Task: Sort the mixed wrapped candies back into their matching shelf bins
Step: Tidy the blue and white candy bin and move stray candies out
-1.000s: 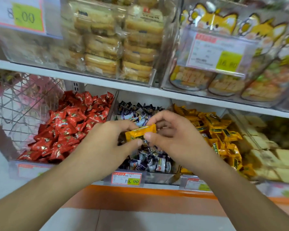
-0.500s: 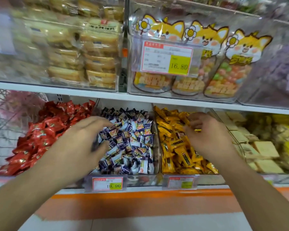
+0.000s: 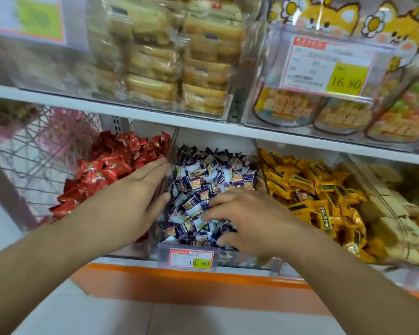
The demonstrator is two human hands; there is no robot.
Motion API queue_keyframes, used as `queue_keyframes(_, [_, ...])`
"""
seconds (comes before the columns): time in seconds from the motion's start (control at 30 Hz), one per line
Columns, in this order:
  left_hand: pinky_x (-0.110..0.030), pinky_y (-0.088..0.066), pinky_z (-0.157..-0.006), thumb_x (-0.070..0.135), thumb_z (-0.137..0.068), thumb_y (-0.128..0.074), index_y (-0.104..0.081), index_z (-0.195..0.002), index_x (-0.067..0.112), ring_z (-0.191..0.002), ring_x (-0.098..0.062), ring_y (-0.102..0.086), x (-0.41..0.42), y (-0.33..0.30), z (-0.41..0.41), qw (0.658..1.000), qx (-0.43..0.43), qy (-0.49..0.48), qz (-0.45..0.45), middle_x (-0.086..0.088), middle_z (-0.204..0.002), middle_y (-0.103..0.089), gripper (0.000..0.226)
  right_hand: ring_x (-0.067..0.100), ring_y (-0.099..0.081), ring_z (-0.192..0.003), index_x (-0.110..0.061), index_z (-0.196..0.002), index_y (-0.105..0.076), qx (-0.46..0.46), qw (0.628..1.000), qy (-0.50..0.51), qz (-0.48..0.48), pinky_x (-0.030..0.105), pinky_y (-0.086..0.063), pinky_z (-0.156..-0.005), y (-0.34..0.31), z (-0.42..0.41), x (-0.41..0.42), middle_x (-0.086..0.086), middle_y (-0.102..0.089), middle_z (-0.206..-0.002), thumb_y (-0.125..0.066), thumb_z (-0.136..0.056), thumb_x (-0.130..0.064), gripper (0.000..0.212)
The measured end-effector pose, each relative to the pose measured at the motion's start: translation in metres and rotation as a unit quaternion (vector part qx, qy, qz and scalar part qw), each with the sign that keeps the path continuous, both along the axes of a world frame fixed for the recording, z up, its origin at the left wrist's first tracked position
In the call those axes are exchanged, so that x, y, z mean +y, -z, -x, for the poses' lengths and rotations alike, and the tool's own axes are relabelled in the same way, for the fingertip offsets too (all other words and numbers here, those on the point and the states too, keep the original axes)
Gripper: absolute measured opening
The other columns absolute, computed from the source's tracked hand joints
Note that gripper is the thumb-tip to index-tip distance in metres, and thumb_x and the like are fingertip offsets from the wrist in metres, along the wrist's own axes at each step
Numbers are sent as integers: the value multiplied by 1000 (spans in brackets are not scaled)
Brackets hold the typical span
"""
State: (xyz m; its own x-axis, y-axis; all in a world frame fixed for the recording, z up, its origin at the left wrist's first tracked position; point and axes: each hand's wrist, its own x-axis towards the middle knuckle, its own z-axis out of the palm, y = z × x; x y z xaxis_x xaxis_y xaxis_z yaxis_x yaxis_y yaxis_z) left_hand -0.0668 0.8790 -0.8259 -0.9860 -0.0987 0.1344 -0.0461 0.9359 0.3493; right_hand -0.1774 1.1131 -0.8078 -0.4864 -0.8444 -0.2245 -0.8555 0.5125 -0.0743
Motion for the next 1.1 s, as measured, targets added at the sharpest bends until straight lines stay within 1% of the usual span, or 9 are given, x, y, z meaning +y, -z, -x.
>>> queue_keyframes(0.1, [-29,-31,-121,43,-104,-41,-19,-162,30,-151,-12,-32,3,4,0,1000,11,-9,-20,19,-169,-8,64,14,-35,-143,-51,-141,-55,-43,999,-20,21,46,-43,-109,13,2,-20,-18,-42,-155,-72,-93,-43,52])
queue_keyframes(0.3, [-24,-30,-119,45,-103,-40,-20,-162,31,-150,-8,-31,0,8,0,999,21,-4,-30,21,-169,-8,64,13,-39,-117,-49,-132,-64,-28,999,-18,19,44,-49,-93,29,13,-40,-23,-50,-136,-82,-84,-39,51])
queue_keyframes(0.43, [-35,-38,-118,50,-99,-35,-21,-162,34,-149,-8,-34,-3,6,-2,999,21,4,-39,25,-167,-8,66,11,-41,-115,-47,-121,-69,12,1000,-1,27,42,-51,-91,34,17,-46,-25,-52,-126,-82,-83,-44,40])
queue_keyframes(0.57, [-32,-34,-120,47,-102,-39,-22,-162,33,-150,-7,-31,-4,7,-2,999,27,-1,-41,25,-167,-9,64,12,-44,-118,-41,-120,-72,71,996,31,46,37,-52,-86,35,23,-48,-21,-56,-123,-78,-90,-41,30])
queue_keyframes(0.7, [-23,-27,-120,43,-104,-42,-22,-162,32,-150,-5,-29,-4,7,-1,999,23,-2,-42,24,-168,-9,63,15,-47,-118,-39,-118,-74,129,986,69,80,40,-49,-96,33,27,-47,-18,-60,-120,-76,-92,-38,26])
queue_keyframes(0.83, [-20,-25,-117,43,-104,-42,-20,-162,33,-151,-5,-27,-3,7,-1,999,16,-4,-42,24,-168,-5,63,20,-47,-120,-35,-126,-71,163,977,83,112,41,-44,-104,30,29,-43,-16,-60,-125,-82,-86,-35,41])
queue_keyframes(0.93, [-26,-29,-120,43,-104,-41,-19,-162,31,-151,-7,-28,-2,7,0,999,12,-1,-44,22,-169,-4,63,15,-45,-118,-37,-122,-72,115,978,42,168,37,-42,-104,28,24,-43,-20,-60,-121,-85,-82,-36,42])
queue_keyframes(1.0, [-31,-33,-121,43,-102,-40,-21,-162,29,-151,-8,-29,-1,8,1,999,16,3,-45,19,-170,-6,64,8,-49,-111,-38,-107,-78,-4,982,23,187,33,-43,-100,29,18,-45,-23,-63,-110,-86,-82,-34,27])
queue_keyframes(1.1, [-33,-36,-119,44,-100,-38,-24,-161,27,-150,-8,-32,-1,8,1,999,30,3,-39,18,-170,-11,65,-1,-56,-100,-35,-98,-81,-168,979,11,115,26,-45,-97,34,11,-46,-21,-69,-99,-87,-82,-27,19])
